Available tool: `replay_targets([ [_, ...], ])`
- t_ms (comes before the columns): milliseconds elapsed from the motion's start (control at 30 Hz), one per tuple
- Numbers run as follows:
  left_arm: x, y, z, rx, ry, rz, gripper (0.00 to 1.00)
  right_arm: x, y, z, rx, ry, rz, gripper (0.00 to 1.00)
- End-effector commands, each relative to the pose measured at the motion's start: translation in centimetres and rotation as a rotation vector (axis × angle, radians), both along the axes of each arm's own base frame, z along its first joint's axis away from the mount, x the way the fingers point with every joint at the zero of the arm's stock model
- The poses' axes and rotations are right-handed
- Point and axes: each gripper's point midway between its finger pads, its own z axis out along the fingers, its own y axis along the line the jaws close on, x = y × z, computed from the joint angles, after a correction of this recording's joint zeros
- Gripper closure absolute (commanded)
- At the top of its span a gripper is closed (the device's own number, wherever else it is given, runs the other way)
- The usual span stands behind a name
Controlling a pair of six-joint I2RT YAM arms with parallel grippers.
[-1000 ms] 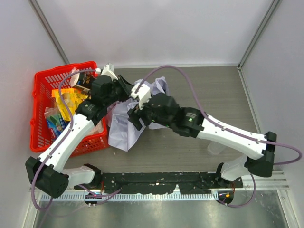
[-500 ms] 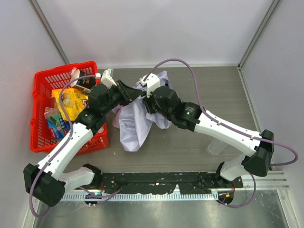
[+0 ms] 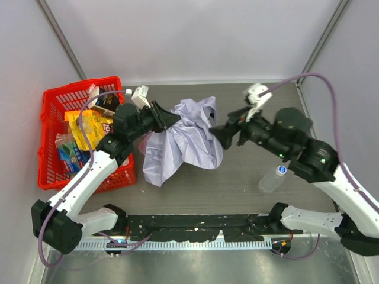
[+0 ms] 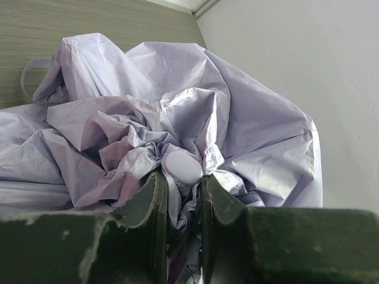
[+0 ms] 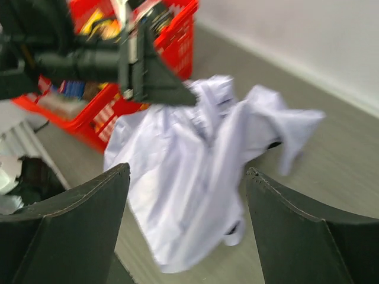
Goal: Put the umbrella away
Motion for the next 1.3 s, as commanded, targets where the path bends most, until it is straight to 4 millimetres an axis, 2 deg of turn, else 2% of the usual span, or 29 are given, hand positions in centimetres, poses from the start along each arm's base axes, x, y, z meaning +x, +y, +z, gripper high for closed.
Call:
replay_targets([
  [0, -1.3, -1.5, 6.4, -0.056, -0.213, -0.135, 1.0, 1.6, -2.6, -1.6, -0.048, 0.026, 0.011, 0.17],
  [200, -4.4, -3.0, 8.3, -0.087, -0.302, -0.332, 1.0, 3.5, -3.0, -2.1, -0.048, 0.007, 0.024, 0.19],
  [233, -5.0, -3.3, 8.9, -0.098, -0.326, -0.365, 1.0, 3.6, -3.0, -3.0, -0.083, -0.005, 0.043, 0.21],
  [300, -5.8, -3.5, 9.5, -0.116, -0.349, -0.408, 1.0, 3.6, -2.8, -5.1, -0.137, -0.001, 0.076, 0.26],
  [400, -5.9, -3.5, 9.6, -0.112, -0.351, -0.412, 1.0, 2.4, -2.0, -5.5, -0.117, 0.019, 0.15, 0.3],
  [467, -6.0, -3.5, 9.7, -0.112, -0.355, -0.422, 1.0, 2.2, -2.1, -5.0, -0.084, 0.023, 0.135, 0.3],
  [600, -5.8, -3.5, 9.3, -0.092, -0.343, -0.418, 1.0, 1.3, -3.7, -0.4, 0.079, 0.027, 0.026, 0.22],
  [667, -5.8, -3.4, 9.4, -0.085, -0.347, -0.41, 1.0, 0.8, -4.8, 0.5, 0.112, 0.06, -0.029, 0.21],
  [767, -5.8, -3.4, 9.4, -0.086, -0.349, -0.412, 1.0, 2.3, -8.5, -2.7, -0.005, 0.122, -0.248, 0.27],
  [800, -5.9, -3.5, 9.4, -0.089, -0.346, -0.422, 1.0, 2.1, -8.8, -4.3, -0.057, 0.127, -0.243, 0.3],
  [833, -6.0, -3.6, 9.5, -0.094, -0.344, -0.432, 1.0, 1.8, -8.5, -4.9, -0.064, 0.132, -0.213, 0.32],
  [867, -6.0, -3.7, 9.6, -0.097, -0.345, -0.438, 1.0, 1.9, -8.5, -5.5, -0.074, 0.126, -0.21, 0.4],
  [933, -6.1, -3.8, 9.6, -0.102, -0.341, -0.447, 1.0, 0.4, -5.8, -5.5, -0.022, 0.13, -0.04, 0.44],
  [1000, -6.0, -3.9, 9.6, -0.111, -0.339, -0.448, 1.0, 0.2, -4.3, -4.8, 0.038, 0.116, 0.029, 0.46],
  [1100, -5.9, -4.1, 9.8, -0.128, -0.324, -0.454, 1.0, 0.4, -2.8, -4.3, 0.064, 0.107, 0.081, 0.42],
  [1267, -6.1, -4.4, 9.9, -0.159, -0.307, -0.478, 1.0, 0.6, -0.3, -3.8, 0.084, 0.084, 0.19, 0.24],
])
